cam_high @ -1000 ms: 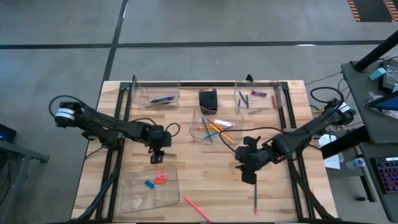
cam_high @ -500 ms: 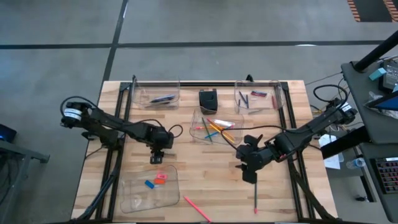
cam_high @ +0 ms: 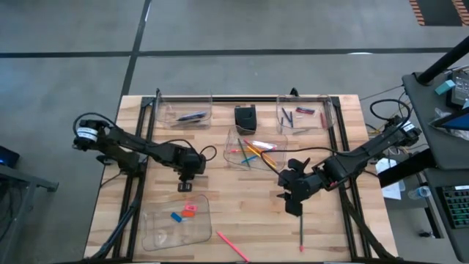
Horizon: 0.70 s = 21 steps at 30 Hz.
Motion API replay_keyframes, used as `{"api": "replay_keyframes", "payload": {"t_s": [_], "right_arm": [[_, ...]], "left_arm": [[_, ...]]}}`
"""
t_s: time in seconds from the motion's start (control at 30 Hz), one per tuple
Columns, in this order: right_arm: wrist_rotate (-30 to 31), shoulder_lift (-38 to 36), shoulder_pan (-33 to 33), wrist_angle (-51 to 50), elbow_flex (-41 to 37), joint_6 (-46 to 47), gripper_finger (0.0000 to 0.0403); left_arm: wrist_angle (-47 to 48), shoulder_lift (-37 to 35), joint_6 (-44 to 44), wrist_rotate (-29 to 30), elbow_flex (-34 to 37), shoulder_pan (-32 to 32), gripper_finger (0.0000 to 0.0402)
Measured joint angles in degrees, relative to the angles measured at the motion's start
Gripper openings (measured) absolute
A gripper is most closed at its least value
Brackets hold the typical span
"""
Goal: Sort crayons/erasers/pens/pencils in bins
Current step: Put the gray crayon into the top right transparent bin
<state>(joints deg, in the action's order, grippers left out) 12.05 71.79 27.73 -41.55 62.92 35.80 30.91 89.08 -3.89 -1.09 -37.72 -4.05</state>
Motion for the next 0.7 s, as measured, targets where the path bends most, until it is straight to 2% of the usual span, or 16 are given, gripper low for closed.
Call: {"api": "replay_keyframes", "payload": {"t_s": [0.17, 0.3, 0.5, 0.6, 0.7], "right_arm": [[0.2, 0.0, 0.0, -0.3, 1.6, -2.7, 0.0187], [0.3, 0.0, -0.4, -1.8, 5.1, -3.5, 0.0187], [7.8, 0.0, -0.5, -1.8, 7.2, -6.4, 0.0187], [9.2, 0.0, -0.6, -0.8, 6.3, -9.3, 0.0187], [12.0, -0.1, -0.7, 4.4, 3.7, -13.5, 0.0187]], "left_arm": [[0.6, -1.6, 1.6, -0.3, -0.9, 0.3, 0.0009], [2.4, -6.0, 1.3, -0.3, -1.9, 0.3, 0.0004], [1.0, -14.7, -0.1, 3.4, -2.0, 0.3, 0.0002], [-2.6, -17.5, 0.3, 4.5, -1.9, 0.3, 0.0002], [-8.0, -20.1, 2.0, 4.6, -1.9, 0.3, 0.0001]]}}
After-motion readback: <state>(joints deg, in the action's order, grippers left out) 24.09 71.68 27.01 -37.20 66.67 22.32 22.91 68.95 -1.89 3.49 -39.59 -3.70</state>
